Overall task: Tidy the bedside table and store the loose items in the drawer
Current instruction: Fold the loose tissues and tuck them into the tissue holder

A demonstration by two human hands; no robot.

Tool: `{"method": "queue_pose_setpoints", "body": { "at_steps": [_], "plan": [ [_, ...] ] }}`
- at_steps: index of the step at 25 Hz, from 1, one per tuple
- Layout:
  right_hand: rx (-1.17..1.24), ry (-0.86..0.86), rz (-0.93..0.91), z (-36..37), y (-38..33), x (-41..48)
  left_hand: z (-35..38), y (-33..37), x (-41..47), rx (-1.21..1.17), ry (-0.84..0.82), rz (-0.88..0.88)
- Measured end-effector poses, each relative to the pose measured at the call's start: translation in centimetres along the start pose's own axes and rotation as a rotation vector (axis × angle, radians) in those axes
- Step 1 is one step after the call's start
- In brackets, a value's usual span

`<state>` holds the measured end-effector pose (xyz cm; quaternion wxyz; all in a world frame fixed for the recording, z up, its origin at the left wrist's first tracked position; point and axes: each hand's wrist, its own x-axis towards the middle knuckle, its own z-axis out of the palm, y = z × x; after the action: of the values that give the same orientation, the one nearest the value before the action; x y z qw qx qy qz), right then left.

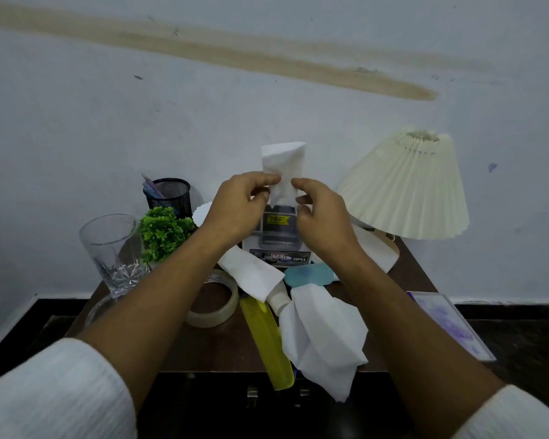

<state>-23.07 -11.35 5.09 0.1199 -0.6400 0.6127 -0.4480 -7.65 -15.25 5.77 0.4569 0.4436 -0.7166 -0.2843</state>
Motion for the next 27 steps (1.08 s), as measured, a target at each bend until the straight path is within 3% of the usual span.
{"method": "queue_pose_setpoints", "body": {
  "at_steps": [10, 15, 22, 27],
  "plan": [
    [-0.022, -0.097, 0.005, 0.9, 2.6, 0.9, 0.8, -1.6, 1.6, 0.033, -0.055, -0.054],
    [-0.019, -0.057, 0.023, 1.2, 3.0, 1.0, 0.8, -2.3, 1.6, 0.118, -0.07, -0.065],
    [-0.273, -0.145, 0.043, 1.7, 3.4, 1.2, 0.7, -3.0, 1.5, 0.236, -0.104, -0.039],
    [-0.278, -0.115, 0.012, 2.0, 3.6, 1.4, 0.9, -3.3, 1.2, 0.271, -0.185, -0.075]
  ]
}}
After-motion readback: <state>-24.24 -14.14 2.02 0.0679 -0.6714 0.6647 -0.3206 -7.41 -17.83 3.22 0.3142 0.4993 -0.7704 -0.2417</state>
